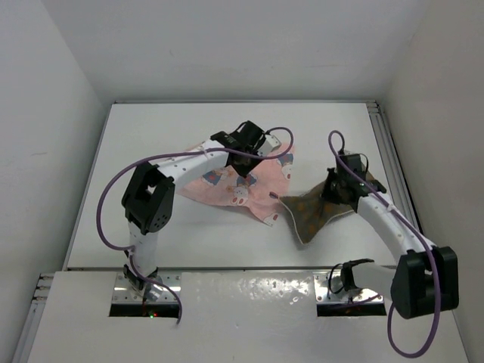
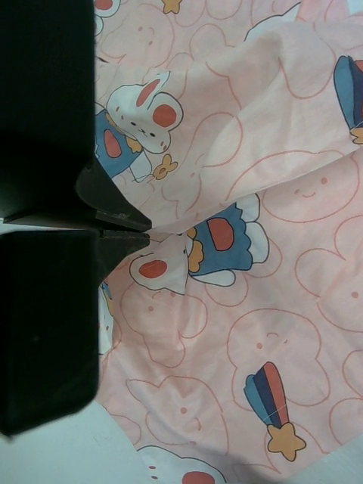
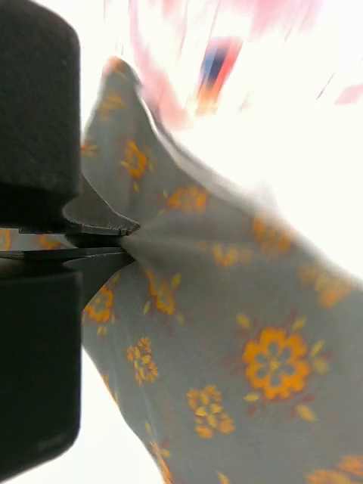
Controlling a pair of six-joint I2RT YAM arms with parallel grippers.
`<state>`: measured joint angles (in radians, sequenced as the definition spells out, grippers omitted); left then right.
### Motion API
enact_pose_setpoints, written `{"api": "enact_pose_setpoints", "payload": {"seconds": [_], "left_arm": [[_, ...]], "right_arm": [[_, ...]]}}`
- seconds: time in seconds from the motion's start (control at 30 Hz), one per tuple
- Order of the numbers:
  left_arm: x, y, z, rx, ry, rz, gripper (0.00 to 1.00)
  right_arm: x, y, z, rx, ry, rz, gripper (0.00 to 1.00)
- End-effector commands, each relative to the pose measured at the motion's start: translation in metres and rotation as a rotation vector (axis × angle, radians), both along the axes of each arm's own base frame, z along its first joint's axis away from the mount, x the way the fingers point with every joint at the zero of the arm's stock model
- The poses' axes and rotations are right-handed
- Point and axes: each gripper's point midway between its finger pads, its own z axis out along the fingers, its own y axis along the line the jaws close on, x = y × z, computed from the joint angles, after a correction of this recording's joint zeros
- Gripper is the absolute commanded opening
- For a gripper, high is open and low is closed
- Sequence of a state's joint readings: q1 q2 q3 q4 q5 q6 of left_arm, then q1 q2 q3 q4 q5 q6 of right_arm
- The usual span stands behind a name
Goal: Put the pillow into the pillowcase
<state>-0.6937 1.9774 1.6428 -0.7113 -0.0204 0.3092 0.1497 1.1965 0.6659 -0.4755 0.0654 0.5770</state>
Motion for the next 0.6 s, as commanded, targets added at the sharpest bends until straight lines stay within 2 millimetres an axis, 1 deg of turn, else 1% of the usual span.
{"api": "enact_pose_setpoints", "payload": {"seconds": [0.0,0.03,0.07,0.1,0.13,0.17,0.2,0.23,0.27,0.3,0.33,0.4,0.43,0.47,0.5,0.53,0.57], "left_arm": [[0.007,-0.005,0.030,-0.079,-0.079,-0.003,0.00],[0.008,-0.005,0.030,-0.082,-0.089,-0.001,0.00],[0.009,-0.005,0.030,-0.083,-0.092,0.000,0.00],[0.010,-0.005,0.030,-0.084,-0.095,0.002,0.00],[0.010,-0.006,0.029,-0.086,-0.098,0.003,0.00],[0.011,-0.006,0.030,-0.086,-0.101,0.003,0.00],[0.011,-0.006,0.030,-0.086,-0.101,0.001,0.00],[0.012,-0.006,0.031,-0.089,-0.107,0.004,0.00],[0.012,-0.006,0.031,-0.089,-0.109,0.004,0.00],[0.013,-0.006,0.032,-0.091,-0.111,0.004,0.00],[0.013,-0.006,0.033,-0.093,-0.114,0.008,0.00],[0.013,-0.007,0.034,-0.097,-0.116,0.012,0.00],[0.014,-0.007,0.035,-0.100,-0.118,0.014,0.00],[0.013,-0.007,0.035,-0.102,-0.115,0.011,0.00],[0.012,-0.007,0.034,-0.100,-0.110,0.010,0.00],[0.012,-0.007,0.033,-0.099,-0.107,0.009,0.00],[0.011,-0.007,0.034,-0.100,-0.106,0.009,0.00]], "right_arm": [[0.064,0.027,0.101,0.186,-0.377,-0.003,0.00],[0.074,0.031,0.119,0.238,-0.445,-0.036,0.00],[0.076,0.033,0.126,0.267,-0.468,-0.070,0.00],[0.077,0.035,0.127,0.295,-0.480,-0.103,0.00],[0.082,0.044,0.134,0.364,-0.505,-0.140,0.00],[0.083,0.049,0.132,0.398,-0.503,-0.158,0.00],[0.083,0.050,0.116,0.404,-0.473,-0.192,0.00],[0.086,0.059,0.115,0.454,-0.471,-0.225,0.00],[0.086,0.063,0.106,0.471,-0.448,-0.244,0.00],[0.086,0.068,0.093,0.496,-0.408,-0.274,0.00],[0.085,0.075,0.088,0.505,-0.389,-0.272,0.00],[0.085,0.082,0.078,0.510,-0.358,-0.280,0.00],[0.087,0.091,0.075,0.514,-0.360,-0.262,0.00],[0.088,0.095,0.073,0.513,-0.362,-0.243,0.06],[0.095,0.104,0.084,0.530,-0.412,-0.162,0.20],[0.098,0.114,0.086,0.541,-0.423,-0.060,0.32],[0.105,0.126,0.111,0.554,-0.472,0.072,0.52]]}}
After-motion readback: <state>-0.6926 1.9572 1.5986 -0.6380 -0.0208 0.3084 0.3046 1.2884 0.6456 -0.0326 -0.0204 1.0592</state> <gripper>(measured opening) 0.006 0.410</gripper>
